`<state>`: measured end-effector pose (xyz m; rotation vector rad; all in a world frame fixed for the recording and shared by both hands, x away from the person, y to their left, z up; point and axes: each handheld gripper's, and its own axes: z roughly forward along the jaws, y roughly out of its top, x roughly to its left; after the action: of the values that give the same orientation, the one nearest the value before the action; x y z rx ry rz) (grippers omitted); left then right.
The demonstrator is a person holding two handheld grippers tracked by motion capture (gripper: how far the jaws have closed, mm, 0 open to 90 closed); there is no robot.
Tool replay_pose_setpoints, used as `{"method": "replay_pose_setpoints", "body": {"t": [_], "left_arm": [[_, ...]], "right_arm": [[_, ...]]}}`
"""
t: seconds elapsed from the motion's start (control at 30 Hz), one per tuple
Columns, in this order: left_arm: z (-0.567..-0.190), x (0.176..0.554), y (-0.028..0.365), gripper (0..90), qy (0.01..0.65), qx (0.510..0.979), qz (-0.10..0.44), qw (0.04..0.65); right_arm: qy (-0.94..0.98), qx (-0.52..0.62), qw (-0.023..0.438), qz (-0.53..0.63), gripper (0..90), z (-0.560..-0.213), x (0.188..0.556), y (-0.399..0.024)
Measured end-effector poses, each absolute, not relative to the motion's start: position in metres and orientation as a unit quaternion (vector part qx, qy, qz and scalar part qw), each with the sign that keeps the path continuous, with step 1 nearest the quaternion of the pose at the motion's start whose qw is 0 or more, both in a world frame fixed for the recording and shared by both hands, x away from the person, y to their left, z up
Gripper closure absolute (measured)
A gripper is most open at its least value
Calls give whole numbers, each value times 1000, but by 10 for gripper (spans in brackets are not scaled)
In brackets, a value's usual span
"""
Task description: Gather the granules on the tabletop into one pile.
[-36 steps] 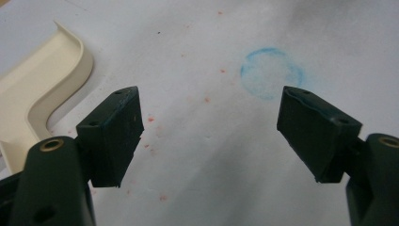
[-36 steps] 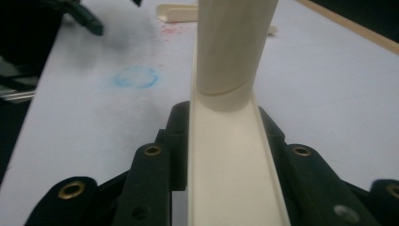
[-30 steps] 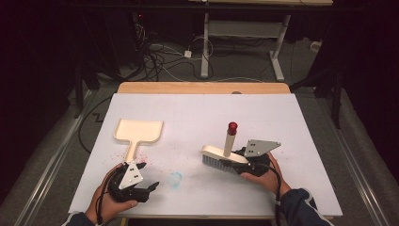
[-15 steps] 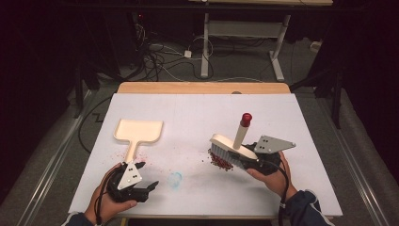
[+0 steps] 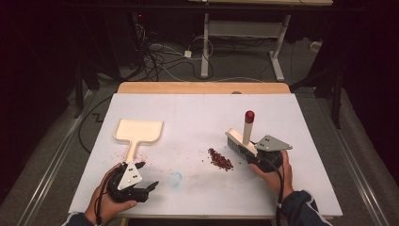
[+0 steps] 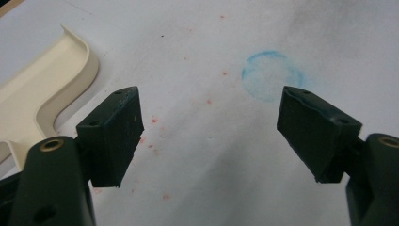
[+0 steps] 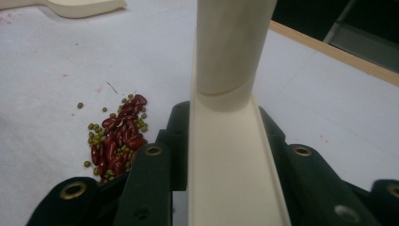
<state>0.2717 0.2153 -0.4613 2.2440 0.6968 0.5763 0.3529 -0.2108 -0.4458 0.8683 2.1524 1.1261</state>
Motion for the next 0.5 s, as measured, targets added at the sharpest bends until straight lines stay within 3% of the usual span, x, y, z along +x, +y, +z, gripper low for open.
{"method": "replay_pose_setpoints", "body": {"t": [0.37, 0.5], "left_arm": [[-461, 272, 213, 233, 272, 867, 224, 352], [-461, 272, 214, 233, 273, 866, 225, 353]], "right_arm": [[775, 348, 322, 417, 677, -453, 340, -164], [762, 355, 316, 440, 677, -447, 342, -161]]}}
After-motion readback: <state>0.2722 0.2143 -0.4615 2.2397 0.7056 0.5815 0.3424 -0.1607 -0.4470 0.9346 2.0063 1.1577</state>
